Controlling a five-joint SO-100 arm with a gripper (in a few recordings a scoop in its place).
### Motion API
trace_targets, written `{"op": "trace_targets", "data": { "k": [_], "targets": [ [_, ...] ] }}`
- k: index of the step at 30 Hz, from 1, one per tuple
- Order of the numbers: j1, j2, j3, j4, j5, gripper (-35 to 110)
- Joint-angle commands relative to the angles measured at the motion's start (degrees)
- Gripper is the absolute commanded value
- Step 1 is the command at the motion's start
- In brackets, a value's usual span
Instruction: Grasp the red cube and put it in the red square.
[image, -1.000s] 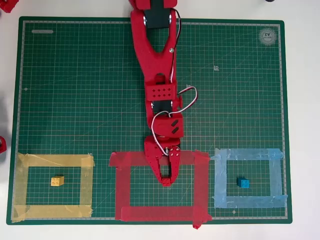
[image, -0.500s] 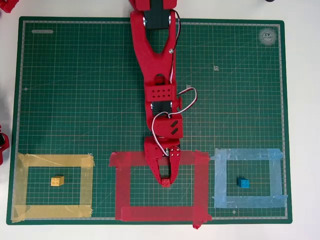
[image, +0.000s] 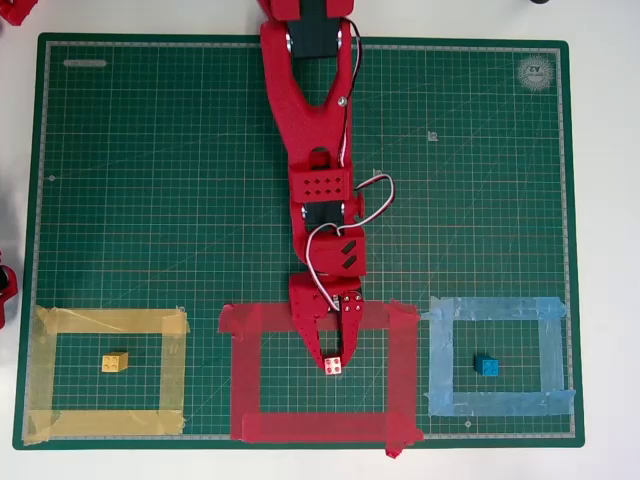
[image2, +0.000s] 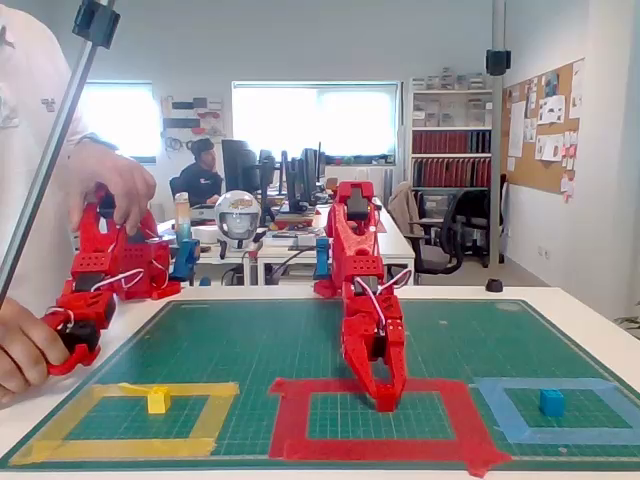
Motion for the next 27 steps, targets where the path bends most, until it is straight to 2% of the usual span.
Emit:
{"op": "trace_targets", "data": {
  "k": [1, 20, 27],
  "targets": [
    [0.18, 2.55, 1.23, 0.26, -0.18, 1],
    [0.09, 4.22, 2.11, 0.26, 2.90, 1],
    [-0.35, 7.56, 2.29, 5.36, 3.16, 1]
  ]
}}
